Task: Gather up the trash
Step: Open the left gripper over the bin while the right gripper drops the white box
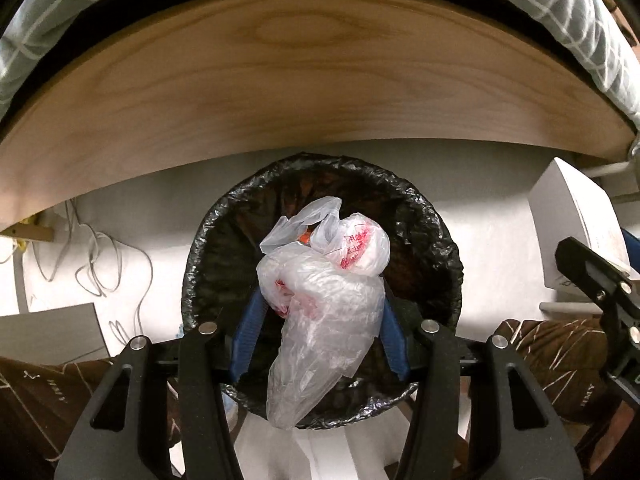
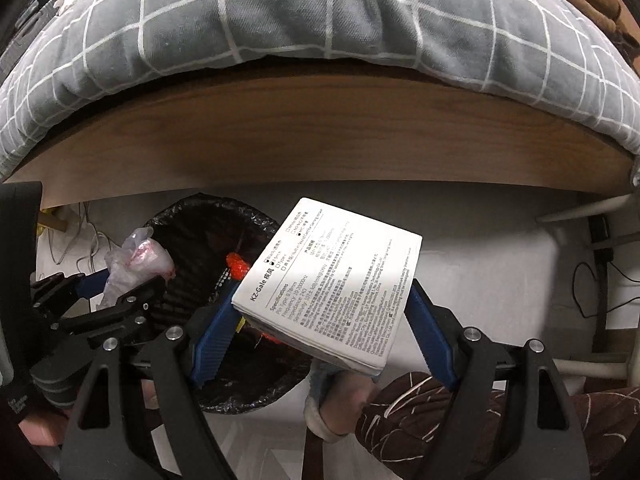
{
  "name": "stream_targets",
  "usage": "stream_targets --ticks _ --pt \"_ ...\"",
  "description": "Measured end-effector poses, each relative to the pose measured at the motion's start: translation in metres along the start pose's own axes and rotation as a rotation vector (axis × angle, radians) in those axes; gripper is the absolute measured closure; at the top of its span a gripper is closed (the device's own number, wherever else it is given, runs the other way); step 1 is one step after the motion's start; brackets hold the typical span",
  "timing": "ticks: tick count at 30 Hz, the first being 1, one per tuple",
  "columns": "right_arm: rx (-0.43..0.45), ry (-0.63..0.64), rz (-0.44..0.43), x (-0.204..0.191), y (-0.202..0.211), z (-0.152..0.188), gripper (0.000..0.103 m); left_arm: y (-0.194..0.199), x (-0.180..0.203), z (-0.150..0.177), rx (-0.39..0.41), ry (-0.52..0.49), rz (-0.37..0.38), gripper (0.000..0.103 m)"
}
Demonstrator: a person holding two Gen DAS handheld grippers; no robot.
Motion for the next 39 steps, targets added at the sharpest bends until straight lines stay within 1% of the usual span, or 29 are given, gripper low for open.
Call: stream_targets --ticks 2,4,5,6,7,9,10,12,17,24,31,35,37,38,39 --pt "-0.005 0.008 -0.003 -0.006 -0.001 0.002 0.026 0.002 0.001 0.000 0.001 -0.004 -0.003 0.046" --pt "-0.006 0.017 -0.005 -0.009 0.000 0.002 0.026 0.005 -0.001 0.000 0.010 -0.010 -0.014 0.039" --pt "-0.006 0.023 -0.012 -0.014 0.001 0.001 0.026 0.009 -0.003 -0.001 0.020 -0.011 -0.022 0.031" --pt "-0.008 0.026 -0.018 -0.014 0.001 0.000 0.026 0.012 -0.004 -0.002 0.030 -0.016 -0.025 0.027" --pt "-0.008 0.032 -0.025 -0.017 0.003 -0.002 0.026 0.014 -0.006 -0.002 0.034 -0.018 -0.026 0.026" --pt "-0.002 0.045 -0.036 -0.026 0.006 -0.003 0.026 0.019 -0.012 -0.002 0.037 -0.012 -0.028 0.016" --pt "-0.001 0.047 -0.041 -0.028 0.009 -0.003 0.026 0.021 -0.016 -0.001 0.041 -0.012 -0.036 0.014" --pt "-0.005 0.055 -0.056 -0.038 0.013 -0.005 0.026 0.026 -0.028 0.001 0.045 -0.011 -0.060 0.006" --pt "-0.003 0.080 -0.073 -0.063 0.024 -0.010 0.026 0.037 -0.062 0.011 0.041 0.035 -0.087 0.006" --pt "-0.039 0.125 -0.084 -0.094 0.031 -0.011 0.026 0.063 -0.104 0.019 0.073 0.105 -0.123 0.006" --pt "-0.051 0.149 -0.087 -0.107 0.034 -0.010 0.026 0.080 -0.129 0.025 0.091 0.153 -0.139 0.006" --pt "-0.057 0.168 -0.077 -0.112 0.035 -0.009 0.025 0.083 -0.137 0.028 0.091 0.185 -0.129 0.006" --pt "-0.050 0.177 -0.064 -0.113 0.036 -0.010 0.021 0.084 -0.138 0.029 0.090 0.185 -0.134 0.006" --pt "-0.041 0.177 -0.056 -0.112 0.037 -0.011 0.015 0.085 -0.139 0.028 0.093 0.186 -0.136 0.006" --pt "-0.035 0.175 -0.049 -0.111 0.038 -0.013 0.013 0.087 -0.139 0.028 0.098 0.187 -0.136 0.006"
Point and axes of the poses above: each gripper's, at about its wrist camera, not at the fingertips, and y roughly against the way its jaws point, x to its right, z to its underside, the point moved 8 cm from there along -y, roughly the way its jaws point, and after that the axes turned 13 degrees about z, right-handed, at the moved point
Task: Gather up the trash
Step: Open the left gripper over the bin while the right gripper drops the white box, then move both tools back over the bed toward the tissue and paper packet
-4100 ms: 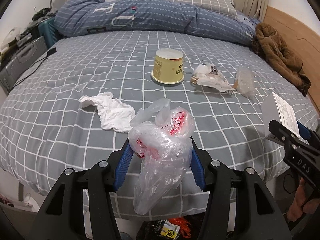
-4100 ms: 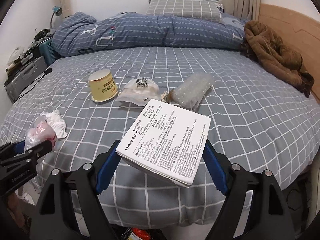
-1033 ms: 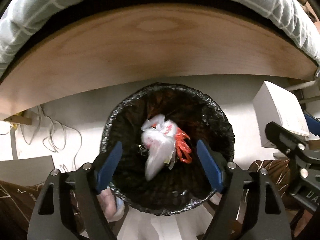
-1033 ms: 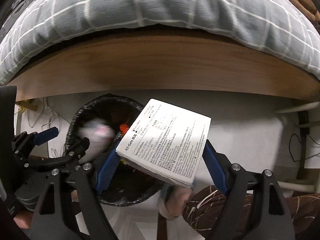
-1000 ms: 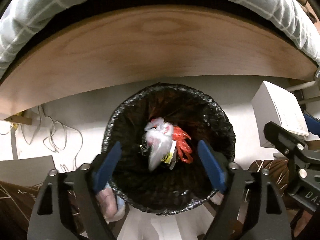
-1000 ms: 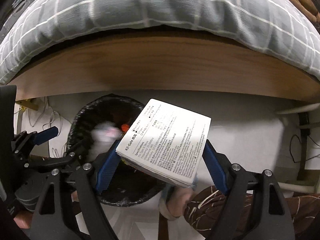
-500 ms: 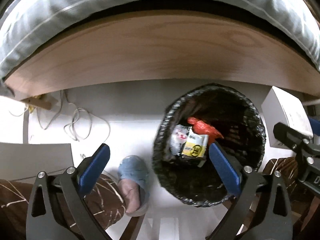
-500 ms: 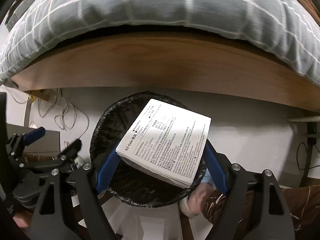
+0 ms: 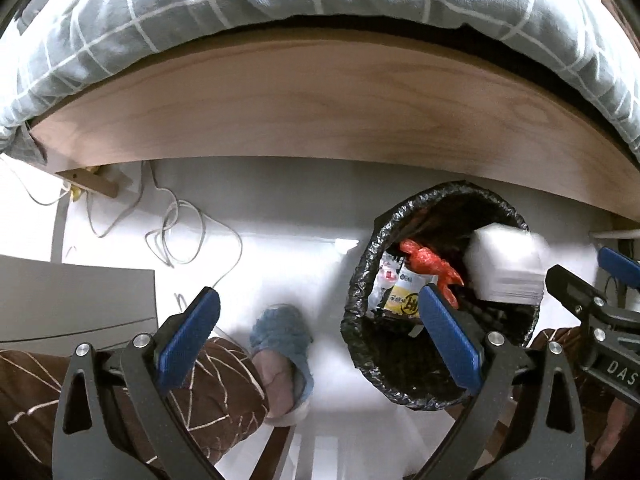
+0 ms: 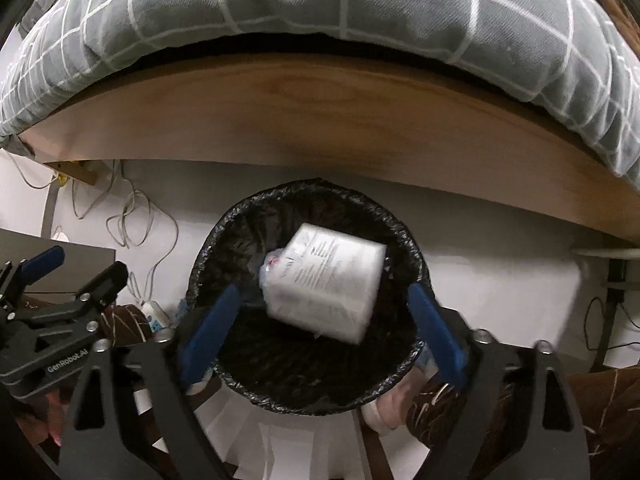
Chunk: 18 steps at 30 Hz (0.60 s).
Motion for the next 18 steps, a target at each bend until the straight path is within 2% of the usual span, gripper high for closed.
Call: stream_targets --ticks 4,7,12,18 --pt "0.051 -0.014 0.043 0.006 0.008 -0.010 0.011 0.013 0.000 -0.008 0.033 0.002 0.002 0.006" --pt "0.104 -0.014 0.058 0.010 0.021 -0.021 0.010 0.033 0.005 -0.019 0.089 -0.005 0.014 0.006" --pt "0.257 -0.026 0.089 0.022 0.061 -0.045 0.008 0.066 0.014 -0.039 0.175 -0.021 0.045 0.006" --pt "0.393 -0.024 0.126 0.035 0.098 -0.061 0.008 0.105 0.020 -0.063 0.277 -0.026 0.064 0.006"
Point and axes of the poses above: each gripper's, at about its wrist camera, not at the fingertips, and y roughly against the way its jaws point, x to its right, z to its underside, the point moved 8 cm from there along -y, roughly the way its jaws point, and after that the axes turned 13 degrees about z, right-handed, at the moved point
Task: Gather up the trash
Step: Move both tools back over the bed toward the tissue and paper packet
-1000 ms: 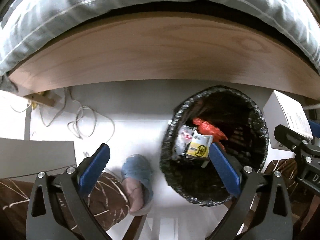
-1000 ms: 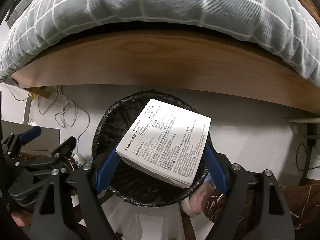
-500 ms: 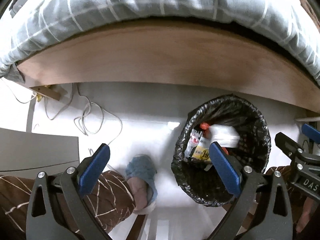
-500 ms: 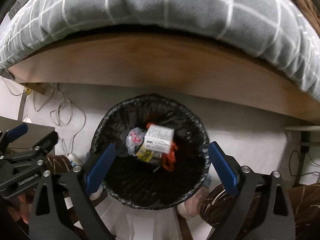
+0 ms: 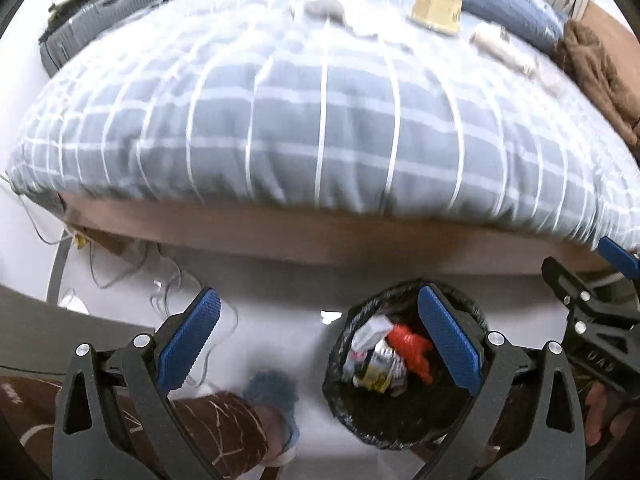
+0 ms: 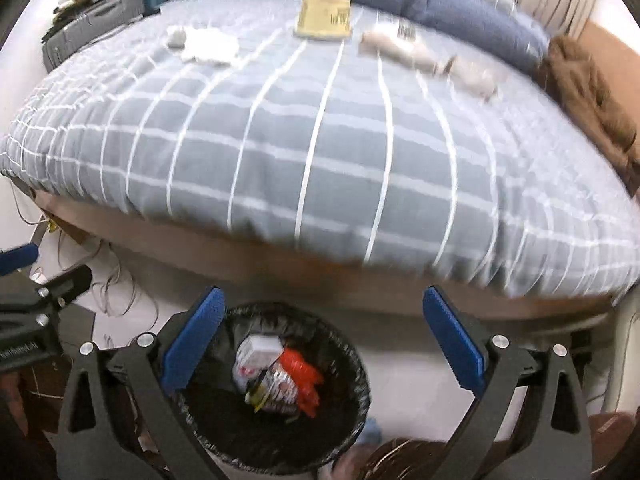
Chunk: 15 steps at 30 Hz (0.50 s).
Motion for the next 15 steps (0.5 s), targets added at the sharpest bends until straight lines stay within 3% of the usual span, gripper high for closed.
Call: stream_targets --ticks 7,15 --pt "0.110 -0.062 -0.001 0.020 0.026 -0.031 0.008 0.023 0.013 -0.033 0.075 -0.029 -0.004 0.006" --pt "0.153 -0.166 -0.008 0.047 0.033 -0.065 0.008 0.042 0.030 -0.066 0.180 -0.037 0.021 0.006"
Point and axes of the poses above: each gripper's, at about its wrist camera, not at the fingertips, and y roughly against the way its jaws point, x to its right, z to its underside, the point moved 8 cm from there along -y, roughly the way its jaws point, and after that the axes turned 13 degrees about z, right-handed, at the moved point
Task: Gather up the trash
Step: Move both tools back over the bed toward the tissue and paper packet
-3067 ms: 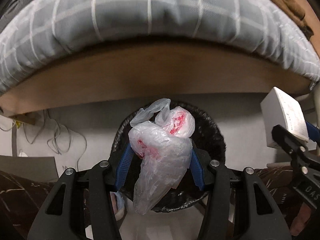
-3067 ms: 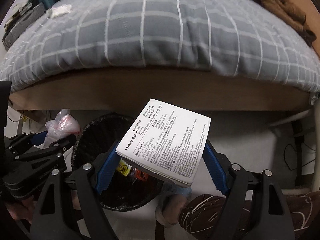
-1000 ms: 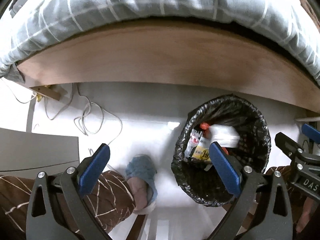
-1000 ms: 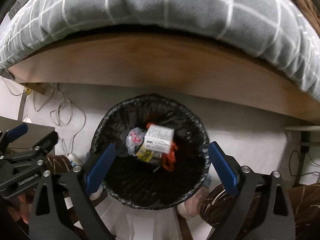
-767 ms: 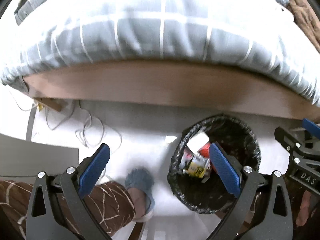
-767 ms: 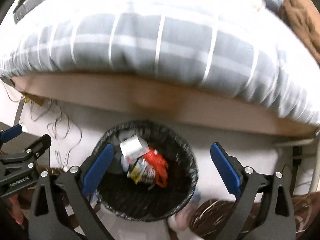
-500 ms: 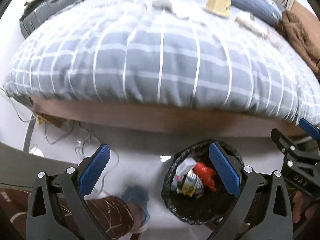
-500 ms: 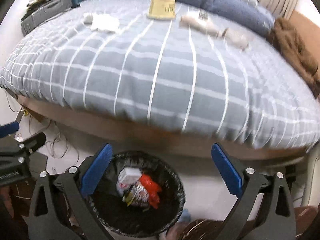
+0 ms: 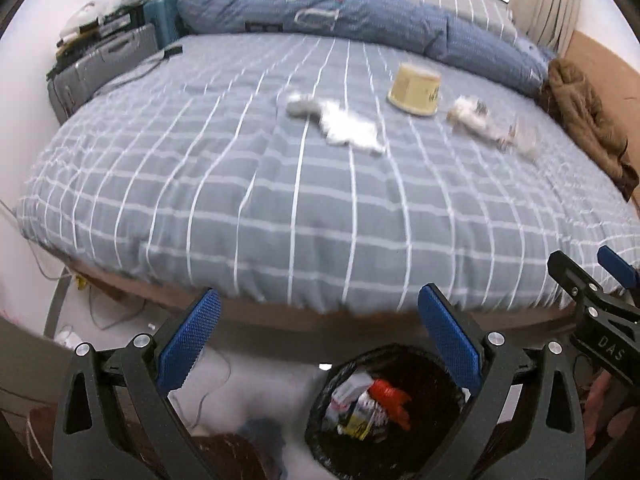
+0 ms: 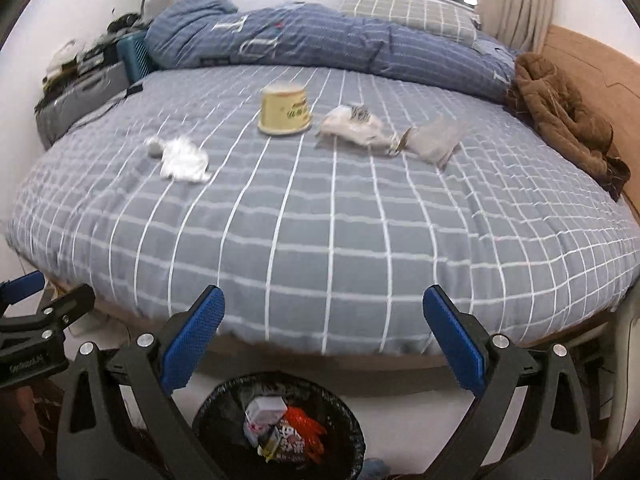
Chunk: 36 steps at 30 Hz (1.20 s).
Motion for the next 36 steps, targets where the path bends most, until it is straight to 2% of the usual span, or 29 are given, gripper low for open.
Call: stream_targets --ticks 6,12,16,30,36 --pt "0.059 -0.013 -0.001 0.015 -0.001 -0.027 0.008 -0.001 0.002 -0.027 0.029 0.012 0.007 0.006" --pt "0.055 -0.045 0.001 0.030 -0.012 -0.049 0.008 -0.010 0.000 -0.047 0.015 0.024 0.007 0.006" --pt "0.058 -0.053 -0.002 0.032 -0.022 -0.072 0.008 -0.014 -0.005 -0.071 0.023 0.031 -0.001 0.006" --pt "0.066 -0.068 0.014 0.032 -0.108 -0.182 0.008 -0.044 -0.024 -0.178 0.077 0.011 -0.051 0.006" --pt "0.048 -0.046 0.017 0.020 -0.154 -0.209 0.012 -0.075 -0.026 -0.206 0.069 -0.012 -0.065 0.006"
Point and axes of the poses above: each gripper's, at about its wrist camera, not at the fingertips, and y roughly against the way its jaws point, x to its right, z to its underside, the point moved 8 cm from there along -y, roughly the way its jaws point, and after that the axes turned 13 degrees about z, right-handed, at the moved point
